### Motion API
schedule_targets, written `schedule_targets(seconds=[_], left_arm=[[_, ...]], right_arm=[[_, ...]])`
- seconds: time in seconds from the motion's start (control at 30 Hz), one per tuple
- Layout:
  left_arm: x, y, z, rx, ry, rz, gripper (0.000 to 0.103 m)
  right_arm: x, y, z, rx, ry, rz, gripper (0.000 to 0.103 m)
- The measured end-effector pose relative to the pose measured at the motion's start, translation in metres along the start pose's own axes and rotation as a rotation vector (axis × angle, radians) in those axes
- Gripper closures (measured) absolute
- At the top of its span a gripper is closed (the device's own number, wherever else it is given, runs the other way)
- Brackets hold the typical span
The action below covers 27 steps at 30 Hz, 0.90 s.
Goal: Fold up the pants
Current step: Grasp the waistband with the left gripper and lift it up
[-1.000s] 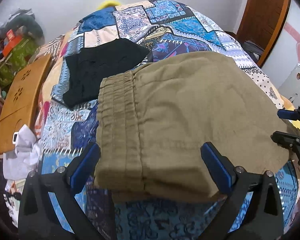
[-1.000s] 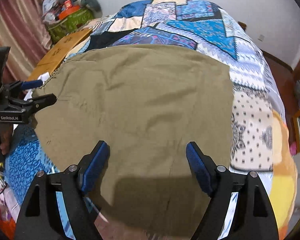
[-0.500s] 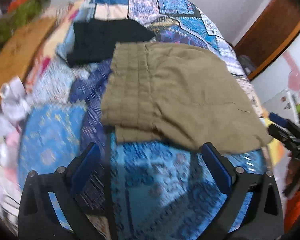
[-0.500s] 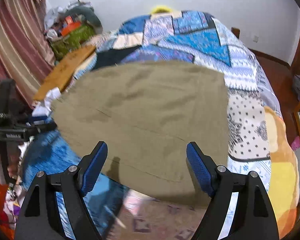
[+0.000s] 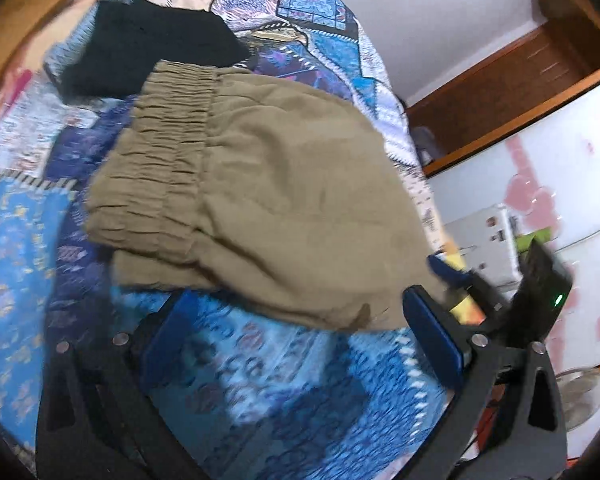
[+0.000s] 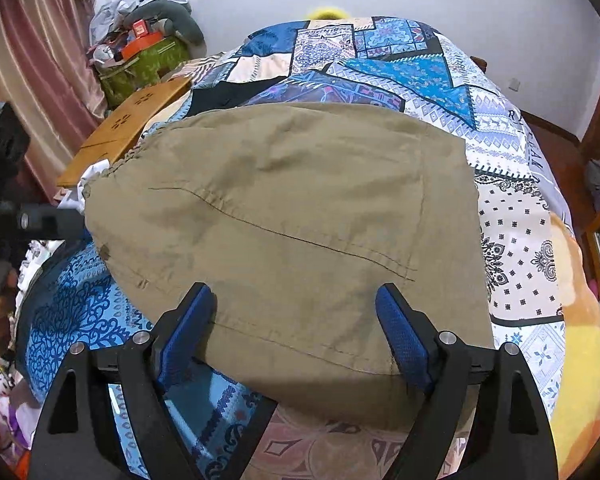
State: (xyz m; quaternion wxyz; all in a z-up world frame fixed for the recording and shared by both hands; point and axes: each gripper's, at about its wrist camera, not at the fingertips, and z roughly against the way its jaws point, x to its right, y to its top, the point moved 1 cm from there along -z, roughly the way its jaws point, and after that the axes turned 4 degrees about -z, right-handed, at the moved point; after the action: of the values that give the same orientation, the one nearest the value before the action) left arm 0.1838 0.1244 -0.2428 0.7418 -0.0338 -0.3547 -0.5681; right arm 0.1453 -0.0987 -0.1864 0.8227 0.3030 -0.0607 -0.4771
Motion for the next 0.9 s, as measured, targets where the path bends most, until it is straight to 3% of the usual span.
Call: schedule_targets(seconds=[0.17,0.23,0.3,0.4,0.5,0.6,0.7,0.8,0.9], left_arm=[[-0.009,0.016,-0.006,0.033,-0.039,0.079,0.001],[-0.009,0.022,-0.007,0.059,0.008,0.087,0.014],[-0.006,0.026,-0.007,0.094,0.126,0.064,0.035],[-0.004,0.021,-0.007,0.147,0.257,0.038,0.058],[-0.002,0.015,0.001,0.193,0.296,0.011,0.068],[0.007,0.008,0.014,0.245,0.358,-0.059,0.07],[0.018,0.001,0.03,0.31,0.479,-0.162,0.071],[0.03,-0.004,0.046,0.388,0.647,-0.277,0.072],[0.037,-0.007,0.058,0.445,0.754,-0.359,0.073]], right_arm=[[0.0,-0.002,0.0,0.002,0.02,-0.003,0.019],[0.0,-0.002,0.0,0.004,0.025,-0.006,0.019],[0.0,-0.003,0.001,0.007,0.03,-0.009,0.019],[0.001,-0.003,0.001,0.01,0.034,-0.006,0.019],[0.001,-0.003,0.003,0.006,0.038,-0.004,0.019],[0.005,-0.001,0.009,0.001,0.065,-0.044,0.021],[0.006,-0.001,0.017,0.024,0.061,-0.068,0.022],[0.005,-0.003,0.022,0.037,0.032,-0.055,0.022],[0.011,-0.008,0.023,0.028,0.021,-0.073,0.023]])
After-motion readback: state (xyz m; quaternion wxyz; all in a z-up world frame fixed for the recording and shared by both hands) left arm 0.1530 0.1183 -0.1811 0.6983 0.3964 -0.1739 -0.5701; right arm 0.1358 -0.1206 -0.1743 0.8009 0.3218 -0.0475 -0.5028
